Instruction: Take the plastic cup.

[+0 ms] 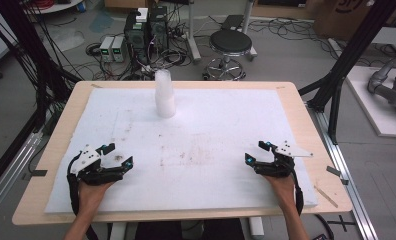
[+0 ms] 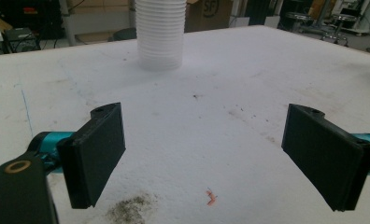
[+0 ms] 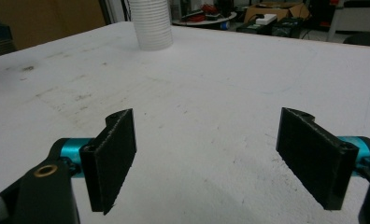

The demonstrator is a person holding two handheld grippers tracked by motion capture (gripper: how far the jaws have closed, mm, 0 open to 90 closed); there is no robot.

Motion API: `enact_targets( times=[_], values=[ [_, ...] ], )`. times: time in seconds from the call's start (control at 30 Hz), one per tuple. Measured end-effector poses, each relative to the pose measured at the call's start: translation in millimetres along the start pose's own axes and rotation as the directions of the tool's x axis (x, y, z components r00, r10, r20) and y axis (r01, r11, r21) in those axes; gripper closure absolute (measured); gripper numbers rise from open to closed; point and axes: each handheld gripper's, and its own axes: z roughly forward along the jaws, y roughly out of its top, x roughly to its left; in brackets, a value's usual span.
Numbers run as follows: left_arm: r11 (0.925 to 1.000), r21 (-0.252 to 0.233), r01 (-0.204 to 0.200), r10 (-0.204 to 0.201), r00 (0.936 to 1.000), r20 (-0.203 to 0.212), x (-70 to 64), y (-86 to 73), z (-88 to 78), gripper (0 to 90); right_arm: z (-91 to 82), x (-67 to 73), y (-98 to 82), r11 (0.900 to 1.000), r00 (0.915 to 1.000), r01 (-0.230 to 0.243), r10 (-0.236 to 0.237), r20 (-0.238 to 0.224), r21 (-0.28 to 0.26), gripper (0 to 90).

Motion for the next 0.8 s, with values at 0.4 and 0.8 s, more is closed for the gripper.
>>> enact_targets(
  times=[0.4,0.8],
  values=[
    [0.9994,-0.034,0.009,-0.008,0.9997,0.025,7.5,17.7,0.6,12.4,0.1,-1.6,0.1,1.000,1.0000,-0.007,0.007,-0.006,-0.003,19.7],
    [0.9983,0.005,-0.058,0.056,0.9864,0.154,30.4,85.5,23.5,12.3,0.5,-2.1,0.4,1.000,0.9996,-0.026,0.026,-0.010,0.011,19.7]
  ],
)
